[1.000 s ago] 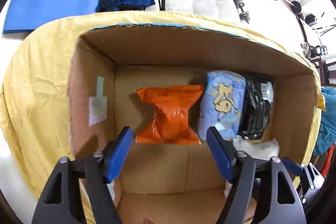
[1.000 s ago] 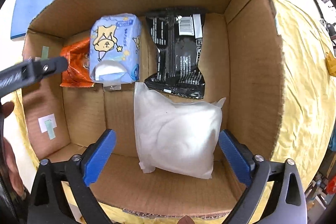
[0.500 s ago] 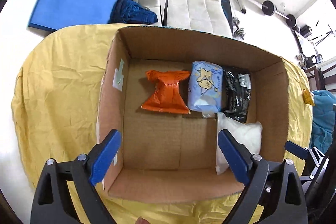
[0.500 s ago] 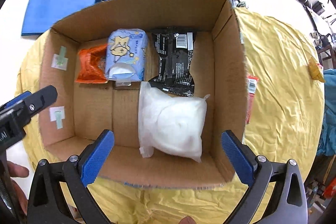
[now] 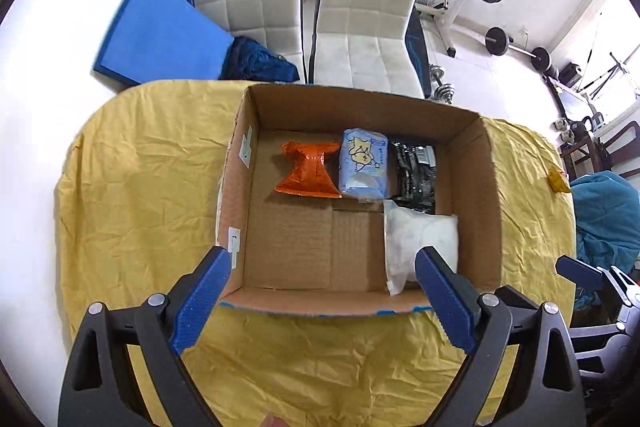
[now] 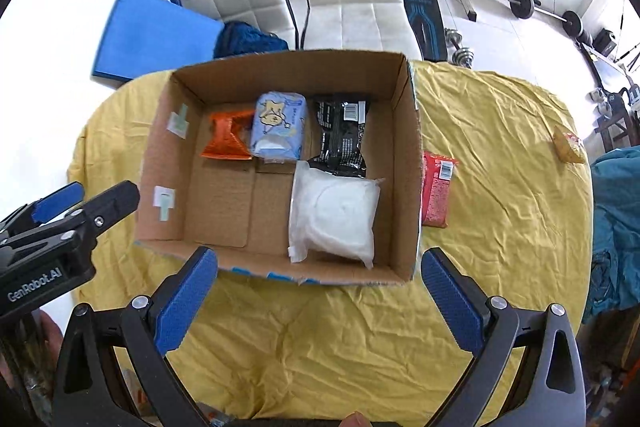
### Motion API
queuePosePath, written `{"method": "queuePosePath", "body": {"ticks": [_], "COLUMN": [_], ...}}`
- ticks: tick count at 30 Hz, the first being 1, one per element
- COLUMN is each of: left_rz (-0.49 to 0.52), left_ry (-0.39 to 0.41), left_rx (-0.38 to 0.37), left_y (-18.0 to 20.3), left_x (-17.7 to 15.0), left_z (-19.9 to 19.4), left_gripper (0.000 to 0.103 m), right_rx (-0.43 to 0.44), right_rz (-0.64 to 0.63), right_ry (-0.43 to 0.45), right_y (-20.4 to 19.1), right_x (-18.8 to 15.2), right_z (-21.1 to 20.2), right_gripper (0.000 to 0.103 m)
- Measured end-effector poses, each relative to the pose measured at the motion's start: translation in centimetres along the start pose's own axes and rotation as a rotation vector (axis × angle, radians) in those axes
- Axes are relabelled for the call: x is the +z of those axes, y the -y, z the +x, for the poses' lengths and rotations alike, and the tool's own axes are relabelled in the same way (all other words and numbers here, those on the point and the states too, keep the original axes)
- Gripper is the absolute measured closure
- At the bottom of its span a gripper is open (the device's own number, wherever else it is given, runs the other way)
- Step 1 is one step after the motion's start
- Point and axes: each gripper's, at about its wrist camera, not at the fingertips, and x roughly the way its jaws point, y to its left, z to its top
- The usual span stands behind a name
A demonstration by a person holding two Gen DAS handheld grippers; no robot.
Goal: Organize snacks
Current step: 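Grasp the red snack bag with the left tool while the right tool grasps the yellow chip bag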
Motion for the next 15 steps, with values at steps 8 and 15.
{"method": "queuePosePath", "body": {"ticks": [8,15], "left_rz": [0.026,0.027], "left_ry": [0.066,0.066], "left_rx": [0.009,0.017], "left_y": [1.7,3.6], "left_x": [-1.4,-1.9], "left_z": [-4.2,-5.1], "left_gripper": [0.008,0.008], "right_rx": [0.04,0.079], "right_rz": [-0.012,-0.002], "right_ry": [0.055,0.054], "right_y": [0.4,2.4], "right_x": [-1.5,-2.6], "right_z": [-3.8,-4.5], "right_gripper": [0.0,0.0]}}
